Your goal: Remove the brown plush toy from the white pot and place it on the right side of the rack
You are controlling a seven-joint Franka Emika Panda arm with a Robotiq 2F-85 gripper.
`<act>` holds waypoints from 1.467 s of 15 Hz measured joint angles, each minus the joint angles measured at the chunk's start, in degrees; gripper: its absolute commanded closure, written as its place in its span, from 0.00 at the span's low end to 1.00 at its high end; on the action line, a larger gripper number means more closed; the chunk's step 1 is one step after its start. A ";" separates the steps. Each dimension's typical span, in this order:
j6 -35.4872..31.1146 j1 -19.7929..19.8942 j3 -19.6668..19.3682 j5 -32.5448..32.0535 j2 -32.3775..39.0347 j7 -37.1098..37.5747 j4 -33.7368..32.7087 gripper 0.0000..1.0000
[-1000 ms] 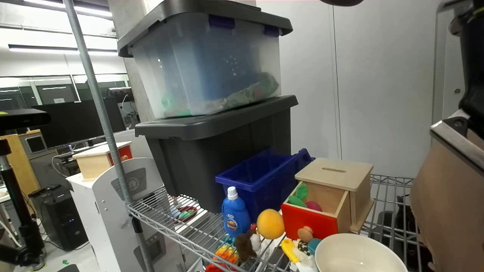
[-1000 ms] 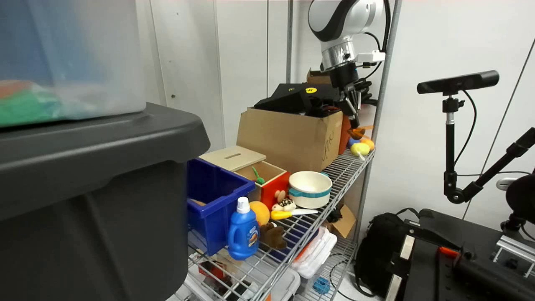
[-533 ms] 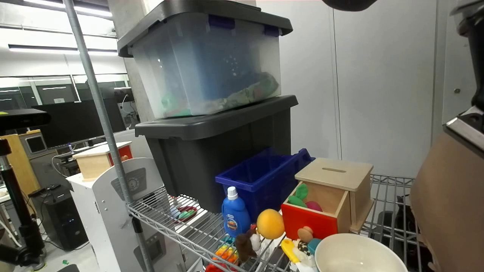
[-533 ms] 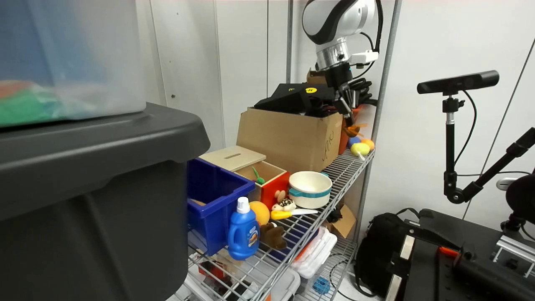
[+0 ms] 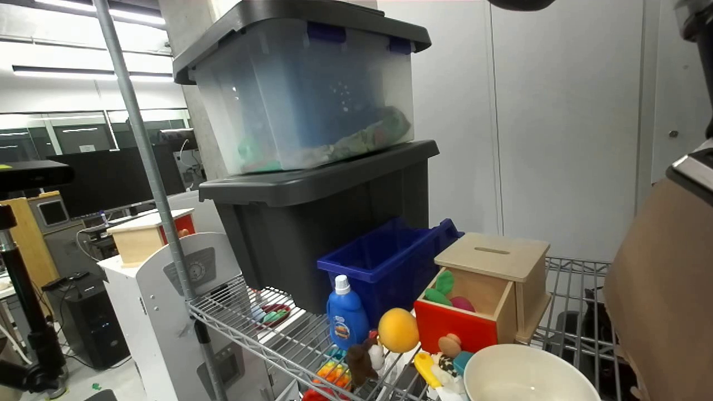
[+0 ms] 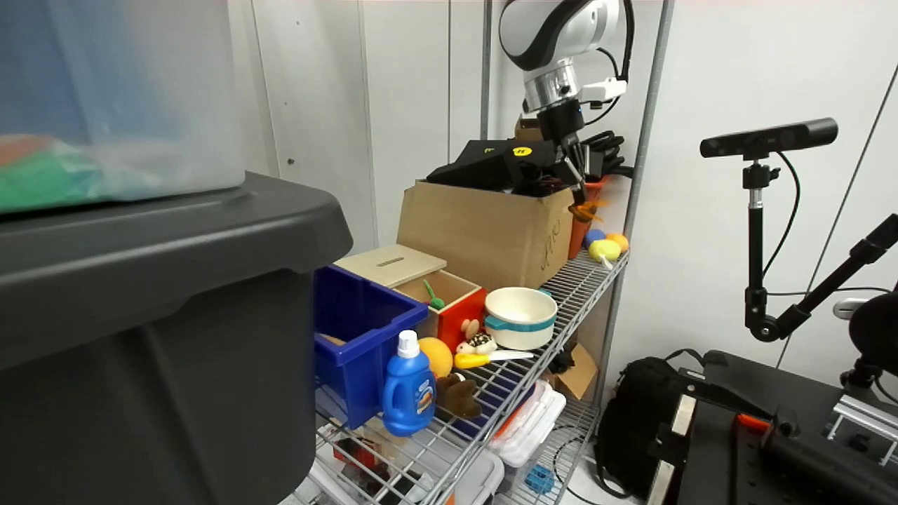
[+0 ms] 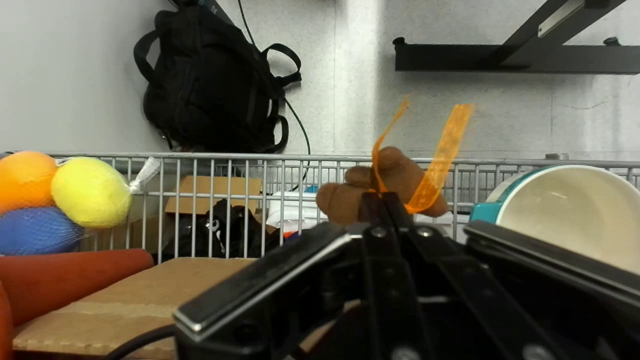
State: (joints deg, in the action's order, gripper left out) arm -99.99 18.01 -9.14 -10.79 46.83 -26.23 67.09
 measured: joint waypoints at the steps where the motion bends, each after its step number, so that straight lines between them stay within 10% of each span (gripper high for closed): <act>1: 0.18 0.00 0.00 -0.05 0.40 -0.13 -0.74 0.99; 2: 0.35 -0.01 0.02 -0.09 0.74 -0.24 -1.38 0.72; 13: 2.33 -0.18 0.15 -0.27 3.07 -0.48 -6.81 0.01; 22: 2.36 -2.53 0.33 -0.22 2.66 -0.04 -8.29 0.00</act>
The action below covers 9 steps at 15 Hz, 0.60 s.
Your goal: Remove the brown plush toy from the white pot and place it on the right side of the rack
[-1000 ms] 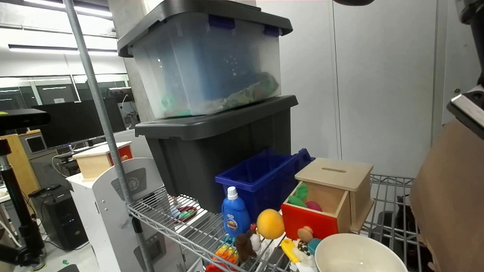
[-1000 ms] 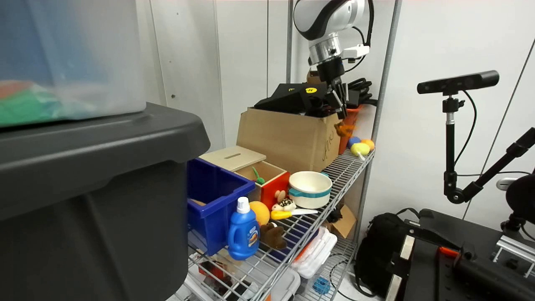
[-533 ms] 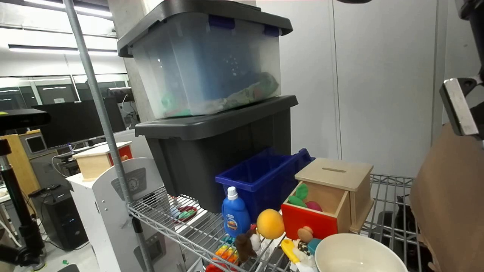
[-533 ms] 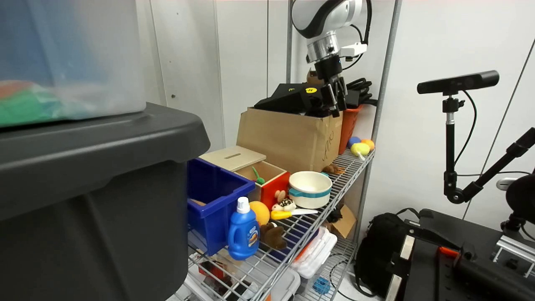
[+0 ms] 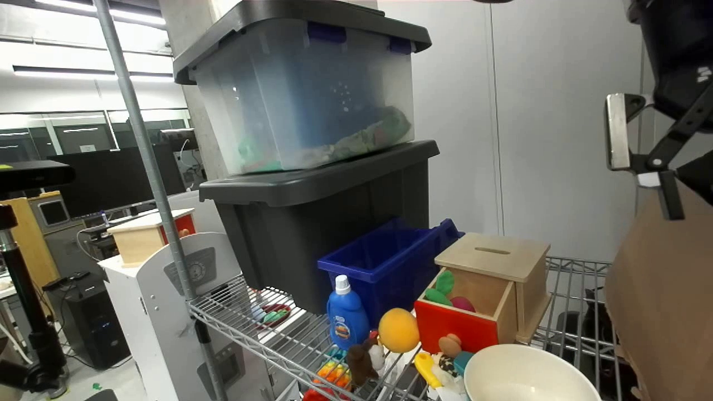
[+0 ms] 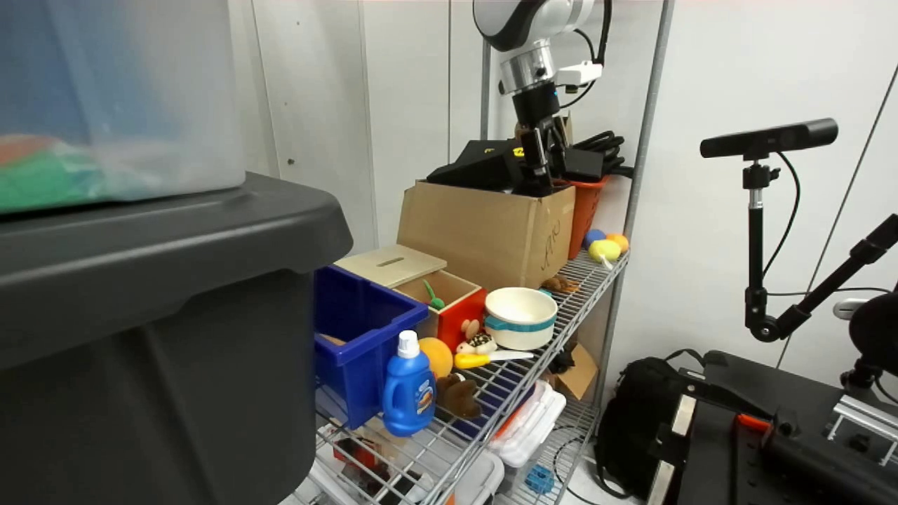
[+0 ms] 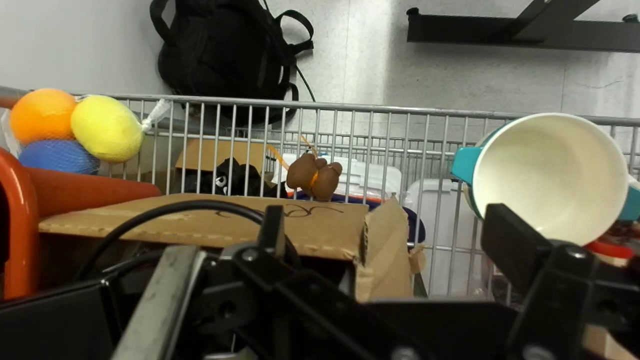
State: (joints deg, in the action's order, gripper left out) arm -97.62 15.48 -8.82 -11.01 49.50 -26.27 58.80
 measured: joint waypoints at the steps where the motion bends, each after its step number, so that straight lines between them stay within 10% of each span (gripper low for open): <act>1: 0.00 -0.55 0.05 0.02 -0.20 0.33 0.00 0.00; 9: 0.00 -3.59 0.13 0.45 -2.14 6.09 0.71 0.00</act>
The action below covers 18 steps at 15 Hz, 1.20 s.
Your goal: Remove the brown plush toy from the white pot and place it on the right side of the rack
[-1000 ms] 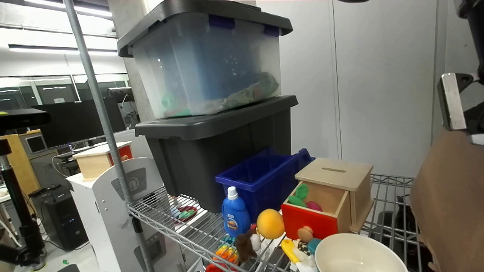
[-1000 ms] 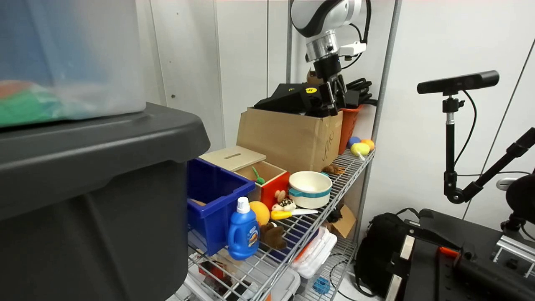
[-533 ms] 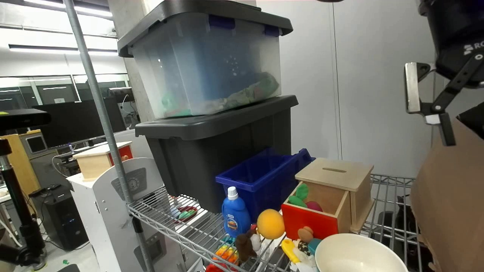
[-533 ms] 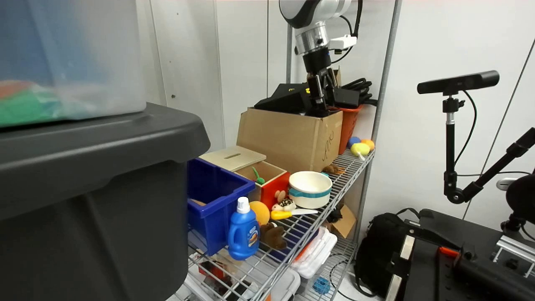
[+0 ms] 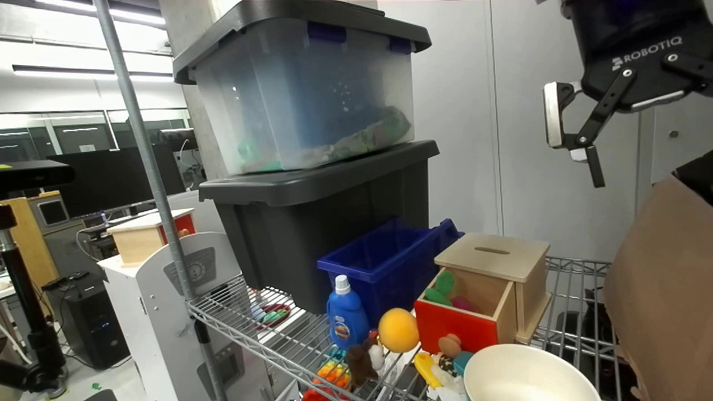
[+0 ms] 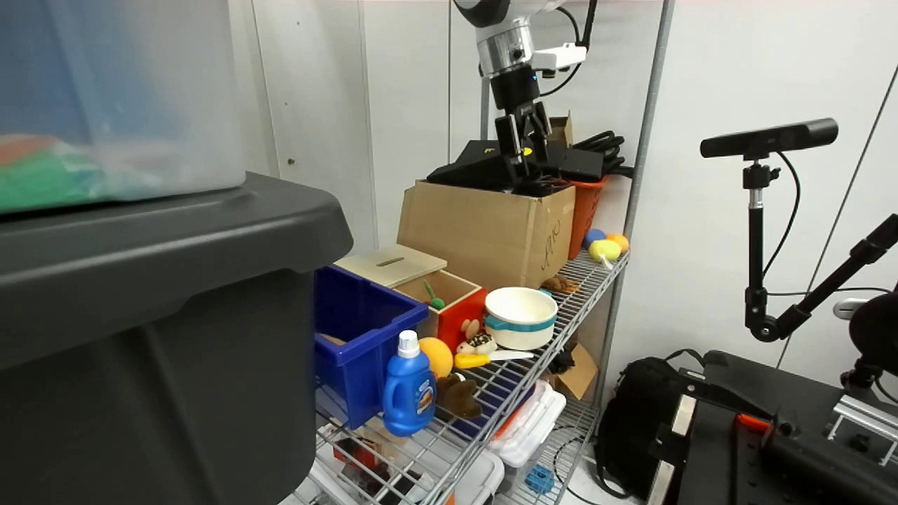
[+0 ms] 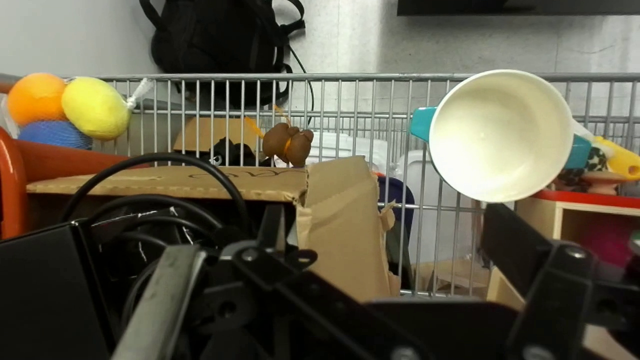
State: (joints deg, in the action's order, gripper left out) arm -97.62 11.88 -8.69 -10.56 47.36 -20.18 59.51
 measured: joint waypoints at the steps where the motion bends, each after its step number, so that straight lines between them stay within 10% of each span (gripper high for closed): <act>1: 0.00 -0.24 0.01 0.23 -0.36 1.11 0.40 0.00; 18: -0.26 -2.41 4.64 8.86 -6.48 12.28 9.59 0.00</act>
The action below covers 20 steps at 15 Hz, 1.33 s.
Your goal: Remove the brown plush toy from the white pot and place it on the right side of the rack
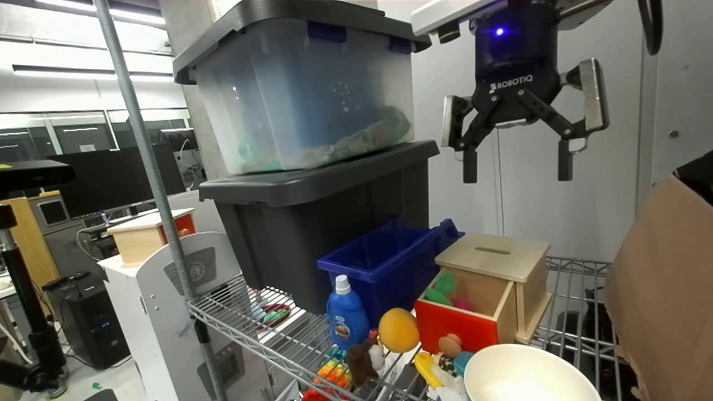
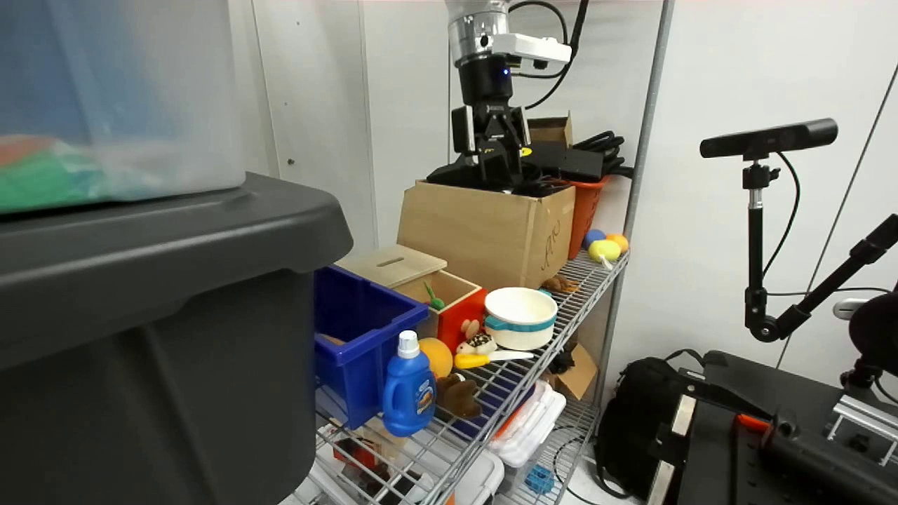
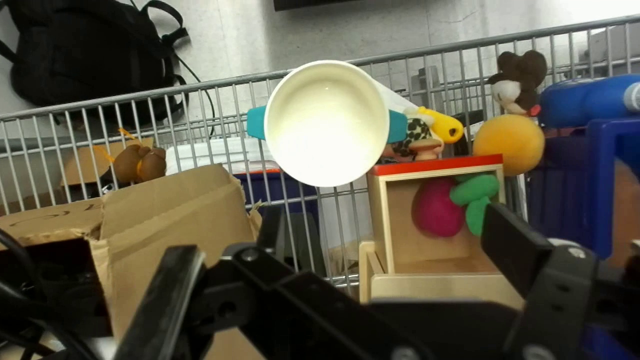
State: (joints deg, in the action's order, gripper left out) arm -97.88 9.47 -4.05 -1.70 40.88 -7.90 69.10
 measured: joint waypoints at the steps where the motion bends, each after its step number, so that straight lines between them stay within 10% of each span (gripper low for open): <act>1: 0.00 -0.45 0.27 0.00 -0.66 0.69 0.99 0.00; 20: -2.13 -9.15 1.08 -0.02 -18.83 15.67 24.16 0.00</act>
State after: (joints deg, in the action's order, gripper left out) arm -100.01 0.33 -2.96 -1.72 22.06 7.77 93.26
